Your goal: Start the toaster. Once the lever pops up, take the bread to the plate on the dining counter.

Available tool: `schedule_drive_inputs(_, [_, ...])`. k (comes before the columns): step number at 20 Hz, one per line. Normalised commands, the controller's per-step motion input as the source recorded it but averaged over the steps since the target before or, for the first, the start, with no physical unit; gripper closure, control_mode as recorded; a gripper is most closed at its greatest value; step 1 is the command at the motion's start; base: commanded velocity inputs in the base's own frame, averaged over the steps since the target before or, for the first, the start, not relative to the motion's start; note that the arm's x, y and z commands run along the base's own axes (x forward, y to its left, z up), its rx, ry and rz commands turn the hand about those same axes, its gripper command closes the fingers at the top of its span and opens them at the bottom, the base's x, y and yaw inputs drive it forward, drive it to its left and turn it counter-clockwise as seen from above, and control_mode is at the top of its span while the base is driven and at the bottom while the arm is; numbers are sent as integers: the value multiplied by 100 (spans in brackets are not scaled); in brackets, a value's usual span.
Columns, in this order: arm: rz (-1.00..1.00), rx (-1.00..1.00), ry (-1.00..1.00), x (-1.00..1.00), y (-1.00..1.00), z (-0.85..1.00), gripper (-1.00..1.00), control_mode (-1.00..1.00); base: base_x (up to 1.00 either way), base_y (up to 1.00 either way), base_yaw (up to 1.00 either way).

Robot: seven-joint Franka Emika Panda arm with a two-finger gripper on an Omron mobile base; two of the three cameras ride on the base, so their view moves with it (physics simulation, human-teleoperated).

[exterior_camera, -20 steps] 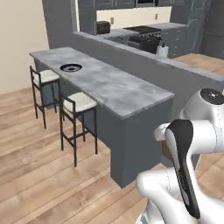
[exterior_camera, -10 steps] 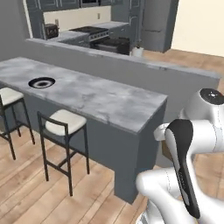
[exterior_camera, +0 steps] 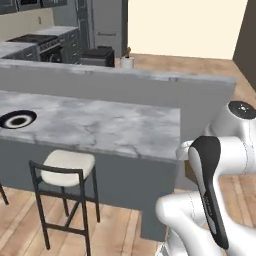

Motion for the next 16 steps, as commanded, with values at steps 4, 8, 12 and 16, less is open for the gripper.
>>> schedule_drive_inputs(4, [0, 0, 0, 0, 0, 0, 100, 100, 2, 100, -59])
schedule_drive_inputs(8, [0, 0, 0, 0, 0, 0, 100, 100, 0, 100, -56])
schedule_drive_inputs(12, [0, 0, 0, 0, 0, 0, 100, 100, 0, 100, -48])
schedule_drive_inputs(16, [0, 0, 0, 0, 0, 0, 100, 100, -16, 100, -29])
